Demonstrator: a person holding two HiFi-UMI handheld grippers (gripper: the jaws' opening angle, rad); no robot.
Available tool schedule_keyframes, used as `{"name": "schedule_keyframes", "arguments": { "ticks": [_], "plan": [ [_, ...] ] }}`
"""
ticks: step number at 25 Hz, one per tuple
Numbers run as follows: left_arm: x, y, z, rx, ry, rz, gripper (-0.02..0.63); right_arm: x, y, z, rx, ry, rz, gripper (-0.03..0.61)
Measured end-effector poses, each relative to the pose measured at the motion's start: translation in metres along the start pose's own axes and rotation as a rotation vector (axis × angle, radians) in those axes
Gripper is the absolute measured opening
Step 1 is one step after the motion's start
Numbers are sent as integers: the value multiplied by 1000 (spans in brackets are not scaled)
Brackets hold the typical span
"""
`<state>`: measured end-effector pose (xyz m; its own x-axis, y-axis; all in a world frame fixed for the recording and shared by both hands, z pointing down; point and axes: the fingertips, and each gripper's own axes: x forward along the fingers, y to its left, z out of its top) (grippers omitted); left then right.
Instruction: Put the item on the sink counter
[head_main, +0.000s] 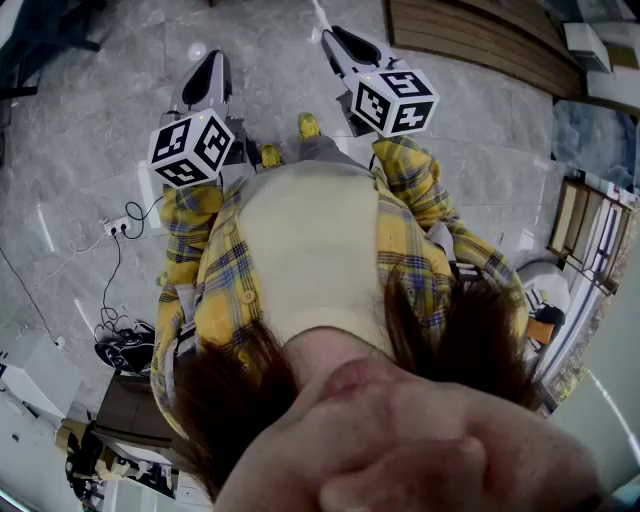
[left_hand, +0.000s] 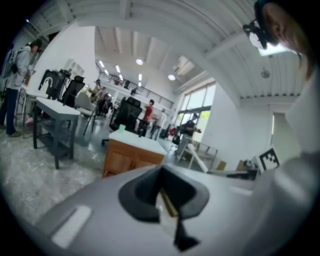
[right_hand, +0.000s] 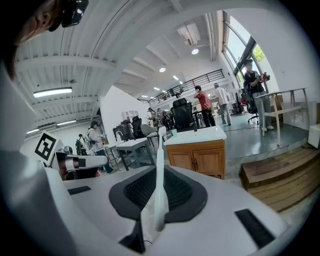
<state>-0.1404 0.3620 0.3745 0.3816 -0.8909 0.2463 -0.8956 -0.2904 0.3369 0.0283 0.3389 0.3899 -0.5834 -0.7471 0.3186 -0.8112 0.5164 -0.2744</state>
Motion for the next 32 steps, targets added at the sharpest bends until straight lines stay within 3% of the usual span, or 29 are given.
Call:
{"name": "schedule_keyframes", "arguments": {
  "ticks": [19, 25, 32],
  "plan": [
    [55, -10, 3, 1, 16, 4, 6, 27, -47, 13, 18, 13, 33, 49],
    [91, -11, 10, -11, -2, 12, 6, 50, -72, 24, 8, 22, 69, 49],
    [128, -19, 6, 5, 39, 45, 5, 70, -96, 33, -1, 38, 126, 49]
  ]
}}
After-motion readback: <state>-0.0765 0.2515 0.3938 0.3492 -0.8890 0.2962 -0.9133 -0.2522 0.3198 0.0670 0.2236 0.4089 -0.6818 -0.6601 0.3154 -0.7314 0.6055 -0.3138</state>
